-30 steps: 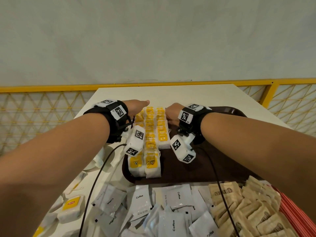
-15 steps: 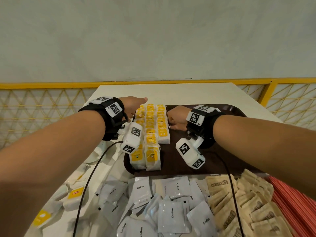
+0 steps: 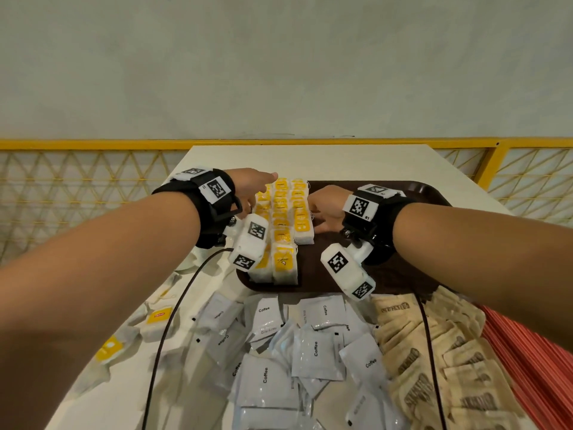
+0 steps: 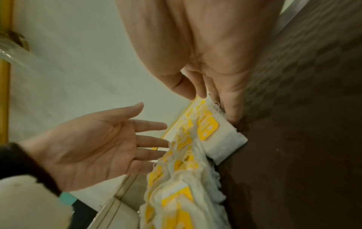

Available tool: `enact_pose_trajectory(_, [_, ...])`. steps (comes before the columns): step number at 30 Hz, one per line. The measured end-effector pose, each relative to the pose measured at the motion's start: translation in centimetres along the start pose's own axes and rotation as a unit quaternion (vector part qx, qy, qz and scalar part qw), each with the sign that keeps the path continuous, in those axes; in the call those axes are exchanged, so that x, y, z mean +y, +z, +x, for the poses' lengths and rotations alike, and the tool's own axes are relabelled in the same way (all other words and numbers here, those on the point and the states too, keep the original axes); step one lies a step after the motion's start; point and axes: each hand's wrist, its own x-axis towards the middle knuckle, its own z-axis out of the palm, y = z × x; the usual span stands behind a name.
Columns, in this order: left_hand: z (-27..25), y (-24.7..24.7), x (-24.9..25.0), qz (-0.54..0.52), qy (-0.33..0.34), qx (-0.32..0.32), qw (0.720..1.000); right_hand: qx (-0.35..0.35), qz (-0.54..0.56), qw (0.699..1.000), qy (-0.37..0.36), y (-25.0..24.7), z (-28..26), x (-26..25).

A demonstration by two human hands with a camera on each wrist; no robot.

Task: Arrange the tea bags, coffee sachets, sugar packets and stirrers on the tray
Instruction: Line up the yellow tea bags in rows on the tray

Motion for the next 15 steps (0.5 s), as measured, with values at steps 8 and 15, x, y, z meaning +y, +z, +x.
enact_pose_trajectory(8, [-8.5,-2.9,0.9,-0.060,0.109,0.011,0.992,0.037,0.126,0.991,-0.036,1.2,-6.4,-4.4])
enact_pose_trajectory(15, [-18.6,-8.2,-8.8,0.159,0.137,-0.046,0.977,-0.156,-0.107,0.954,-0.231,6.0,-13.9,-10.2])
